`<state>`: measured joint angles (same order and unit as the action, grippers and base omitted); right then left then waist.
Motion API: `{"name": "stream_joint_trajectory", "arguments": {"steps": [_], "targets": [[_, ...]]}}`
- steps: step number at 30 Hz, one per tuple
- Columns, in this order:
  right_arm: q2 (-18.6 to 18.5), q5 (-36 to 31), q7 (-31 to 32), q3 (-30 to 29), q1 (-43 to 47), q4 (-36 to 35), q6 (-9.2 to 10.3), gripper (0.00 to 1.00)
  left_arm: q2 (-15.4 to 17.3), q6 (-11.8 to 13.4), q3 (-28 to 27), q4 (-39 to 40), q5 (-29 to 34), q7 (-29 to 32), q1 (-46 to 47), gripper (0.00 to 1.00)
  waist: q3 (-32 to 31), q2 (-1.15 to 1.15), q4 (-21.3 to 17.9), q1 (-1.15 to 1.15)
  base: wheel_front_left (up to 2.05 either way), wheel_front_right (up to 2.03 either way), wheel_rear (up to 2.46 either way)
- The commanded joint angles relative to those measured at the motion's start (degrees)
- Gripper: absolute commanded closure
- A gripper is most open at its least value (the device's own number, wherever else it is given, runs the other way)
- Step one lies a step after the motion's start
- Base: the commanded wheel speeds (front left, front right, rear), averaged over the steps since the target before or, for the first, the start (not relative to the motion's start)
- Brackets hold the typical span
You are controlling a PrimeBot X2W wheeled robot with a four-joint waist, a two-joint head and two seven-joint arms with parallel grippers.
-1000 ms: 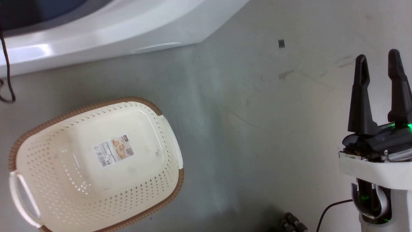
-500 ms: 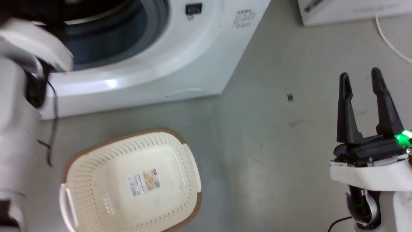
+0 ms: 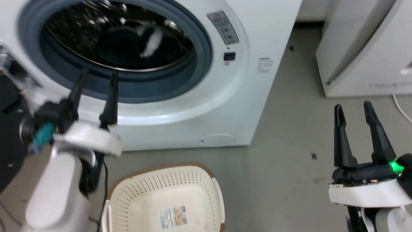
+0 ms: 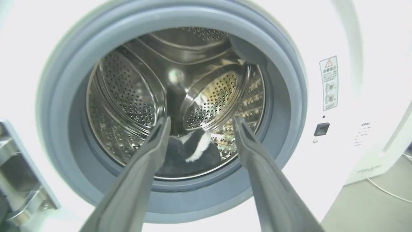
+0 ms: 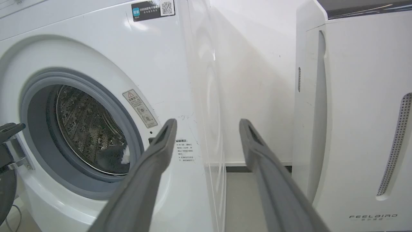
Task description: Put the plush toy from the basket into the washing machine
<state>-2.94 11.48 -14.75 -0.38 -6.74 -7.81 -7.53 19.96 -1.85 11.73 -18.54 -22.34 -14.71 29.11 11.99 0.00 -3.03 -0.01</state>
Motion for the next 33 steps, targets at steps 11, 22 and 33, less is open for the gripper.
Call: {"name": "stream_joint_trajectory", "arguments": {"steps": [11, 22, 33], "targets": [[0.1, -0.2, -0.3, -0.5, 4.8, 2.9, 0.04, 0.0, -6.4, 5.4, -4.4, 13.9, 7.0, -0.3, -21.5, 0.0, -6.9, 0.0, 3.6, 0.01, 0.0, 0.0, 0.0], [0.1, 0.9, -0.3, -0.6, 7.4, 3.8, 0.04, 0.0, -11.4, 6.1, -6.4, 18.3, 12.8, -0.3, -31.6, 0.0, -8.4, 0.0, 4.1, 0.01, 0.0, 0.0, 0.0], [0.0, 0.7, 0.0, -0.1, 6.8, 4.1, 0.0, 1.0, -12.8, 4.4, -7.1, 17.7, 13.7, 0.1, -31.6, 1.0, -8.3, 0.0, 4.1, 0.01, 0.0, 0.0, 0.0]]}}
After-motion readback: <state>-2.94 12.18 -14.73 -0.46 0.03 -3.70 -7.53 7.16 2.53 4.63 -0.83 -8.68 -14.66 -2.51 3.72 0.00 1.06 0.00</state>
